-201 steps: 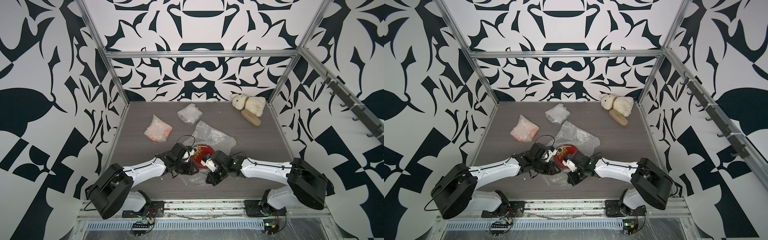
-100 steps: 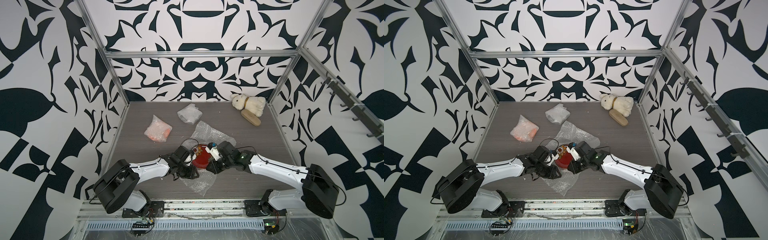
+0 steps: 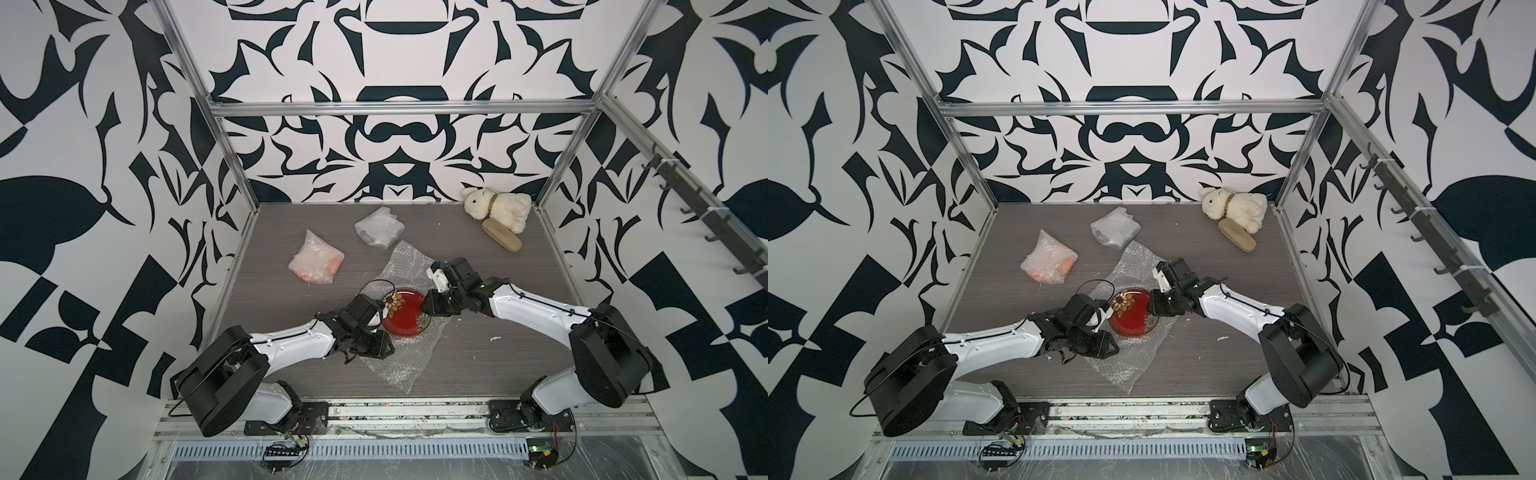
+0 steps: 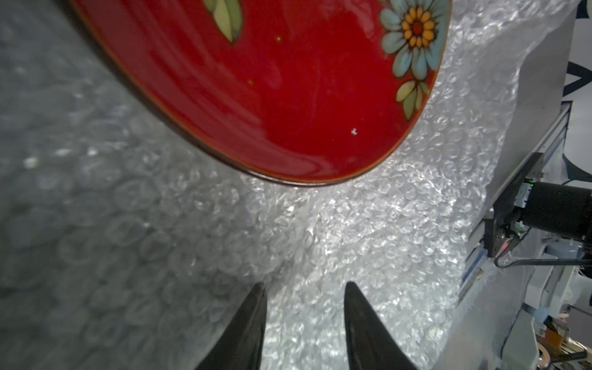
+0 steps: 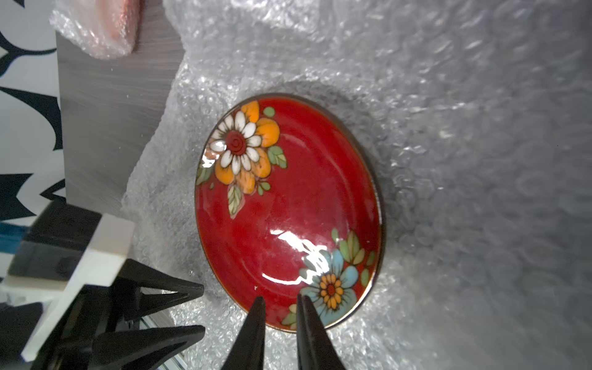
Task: Unpack dinner plates from bubble wrap
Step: Pick up the plate from the bubble wrap.
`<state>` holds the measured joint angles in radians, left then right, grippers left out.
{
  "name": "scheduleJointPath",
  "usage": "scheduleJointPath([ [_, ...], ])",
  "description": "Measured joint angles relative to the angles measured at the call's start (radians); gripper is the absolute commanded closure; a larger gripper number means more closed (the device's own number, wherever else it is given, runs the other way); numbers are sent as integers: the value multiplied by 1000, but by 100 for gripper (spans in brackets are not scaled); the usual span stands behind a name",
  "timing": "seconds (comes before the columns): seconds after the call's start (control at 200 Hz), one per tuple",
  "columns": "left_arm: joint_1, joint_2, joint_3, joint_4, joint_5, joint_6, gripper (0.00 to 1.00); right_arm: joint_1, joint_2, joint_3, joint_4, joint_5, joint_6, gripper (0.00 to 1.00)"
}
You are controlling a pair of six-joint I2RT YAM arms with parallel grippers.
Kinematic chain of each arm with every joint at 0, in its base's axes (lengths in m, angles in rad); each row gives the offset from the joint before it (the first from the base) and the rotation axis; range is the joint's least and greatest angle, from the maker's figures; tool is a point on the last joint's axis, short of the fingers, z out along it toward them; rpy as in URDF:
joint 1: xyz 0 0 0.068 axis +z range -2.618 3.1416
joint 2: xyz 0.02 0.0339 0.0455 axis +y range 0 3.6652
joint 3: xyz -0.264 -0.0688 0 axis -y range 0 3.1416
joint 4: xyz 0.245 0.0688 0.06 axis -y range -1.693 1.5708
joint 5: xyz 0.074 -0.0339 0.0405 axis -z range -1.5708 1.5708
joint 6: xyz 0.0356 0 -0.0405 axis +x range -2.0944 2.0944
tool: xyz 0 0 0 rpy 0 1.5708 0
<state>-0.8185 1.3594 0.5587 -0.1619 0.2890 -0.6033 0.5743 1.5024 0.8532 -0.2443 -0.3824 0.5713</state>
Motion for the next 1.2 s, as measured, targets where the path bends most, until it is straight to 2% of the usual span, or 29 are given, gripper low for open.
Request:
scheduleJointPath([
  [0.19, 0, -43, 0, 0, -72, -35, 52, -49, 6, -34, 37, -16, 21, 72],
  [0.46, 12, -41, 21, 17, -174, -83, 51, -75, 63, -57, 102, -30, 53, 69],
  [0.94, 115, 86, 56, 150, -177, -112, 48, -97, 111, -95, 179, -63, 77, 67],
  [1.05, 125, 108, 62, 169, -177, -111, 51, -101, 111, -105, 182, -64, 77, 67],
  [1.2, 140, 135, 66, 192, -176, -112, 62, -104, 115, -109, 197, -73, 78, 67],
])
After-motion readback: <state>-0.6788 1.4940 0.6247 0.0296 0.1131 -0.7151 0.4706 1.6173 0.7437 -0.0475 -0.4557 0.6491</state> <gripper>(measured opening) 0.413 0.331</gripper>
